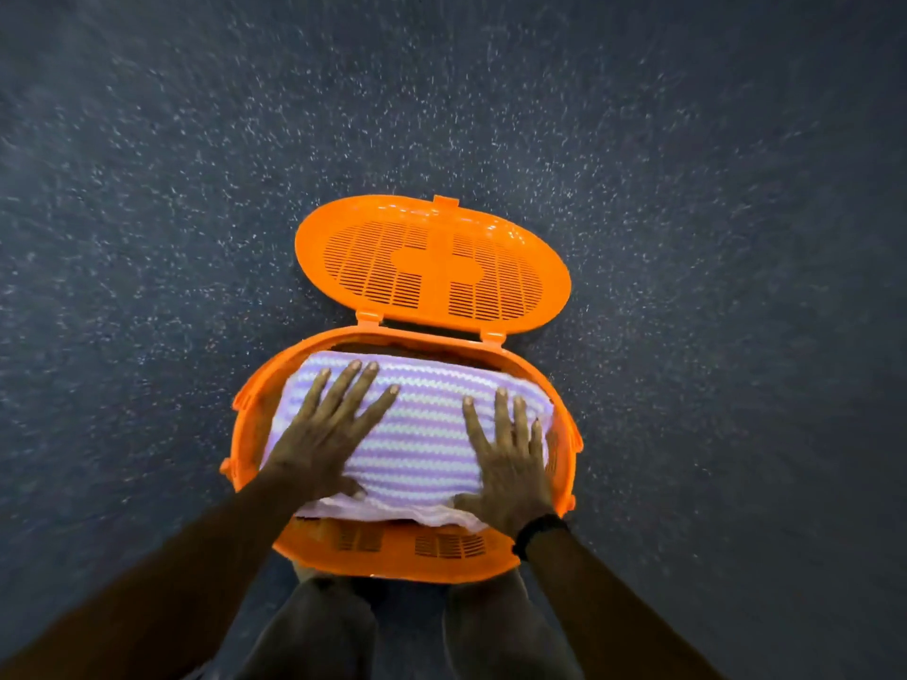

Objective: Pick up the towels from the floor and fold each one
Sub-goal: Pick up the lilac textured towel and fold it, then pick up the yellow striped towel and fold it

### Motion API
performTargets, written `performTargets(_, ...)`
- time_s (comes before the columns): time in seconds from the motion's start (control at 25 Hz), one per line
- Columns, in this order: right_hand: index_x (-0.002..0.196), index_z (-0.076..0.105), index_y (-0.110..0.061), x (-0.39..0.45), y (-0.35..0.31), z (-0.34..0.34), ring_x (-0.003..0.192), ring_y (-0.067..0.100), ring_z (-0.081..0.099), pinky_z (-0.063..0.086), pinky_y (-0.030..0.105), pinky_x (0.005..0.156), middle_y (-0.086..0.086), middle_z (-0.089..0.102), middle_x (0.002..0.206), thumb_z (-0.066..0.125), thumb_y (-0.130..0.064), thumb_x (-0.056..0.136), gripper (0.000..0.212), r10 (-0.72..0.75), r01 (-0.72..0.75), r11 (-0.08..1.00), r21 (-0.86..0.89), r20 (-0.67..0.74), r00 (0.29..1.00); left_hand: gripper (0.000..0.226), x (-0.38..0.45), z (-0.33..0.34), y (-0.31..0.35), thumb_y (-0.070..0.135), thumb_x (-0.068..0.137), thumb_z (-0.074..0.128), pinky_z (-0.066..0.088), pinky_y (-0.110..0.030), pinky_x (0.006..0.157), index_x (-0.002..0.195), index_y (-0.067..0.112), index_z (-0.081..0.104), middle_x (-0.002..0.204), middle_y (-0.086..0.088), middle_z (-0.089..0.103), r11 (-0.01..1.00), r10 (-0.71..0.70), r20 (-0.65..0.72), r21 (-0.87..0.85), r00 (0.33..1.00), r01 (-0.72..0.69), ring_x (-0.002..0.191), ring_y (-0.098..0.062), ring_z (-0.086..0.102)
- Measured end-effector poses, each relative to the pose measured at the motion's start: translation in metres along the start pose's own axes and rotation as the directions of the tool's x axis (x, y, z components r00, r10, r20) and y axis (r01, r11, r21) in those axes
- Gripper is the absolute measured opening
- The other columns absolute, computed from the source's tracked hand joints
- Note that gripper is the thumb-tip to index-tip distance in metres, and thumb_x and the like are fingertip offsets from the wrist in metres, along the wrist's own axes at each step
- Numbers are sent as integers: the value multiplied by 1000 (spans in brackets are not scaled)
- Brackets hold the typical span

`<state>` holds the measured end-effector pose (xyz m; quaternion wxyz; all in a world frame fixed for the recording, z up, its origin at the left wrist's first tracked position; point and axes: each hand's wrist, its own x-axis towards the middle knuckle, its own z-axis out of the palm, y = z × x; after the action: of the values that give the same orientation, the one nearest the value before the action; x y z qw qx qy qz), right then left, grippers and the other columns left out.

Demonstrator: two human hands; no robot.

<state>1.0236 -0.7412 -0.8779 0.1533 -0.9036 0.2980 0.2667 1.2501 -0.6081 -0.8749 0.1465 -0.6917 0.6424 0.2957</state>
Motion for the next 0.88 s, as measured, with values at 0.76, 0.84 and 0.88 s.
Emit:
performTargets(0.76,133,-41,-41,-8,22,-93,146,39,-13,13,58,116,14,-23,157,65,-71,67,128,-48,-8,989,145,377,925,128,-17,-113,-16,78,62,64,-3,-48,117,151,27,-14,159,-18,-13,997,66,206,-52,976,-57,147,-35,-10)
performTargets(0.84,135,-37,-41,-32,29,-162,147,38,-8,13,51,118,16,-17,159,60,-71,72,119,-45,-42,962,270,306,951,116,-49,-184,-15,76,69,60,6,-45,118,153,27,-4,161,-13,-3,994,40,172,-111,984,-21,148,-31,0)
performTargets(0.88,144,-27,-35,-43,34,-199,147,38,-7,12,50,117,16,-15,159,63,-66,75,118,-35,-56,942,332,262,964,113,-69,-222,-15,76,70,59,11,-44,118,153,27,0,161,-11,2,989,20,145,-148,989,1,148,-29,5)
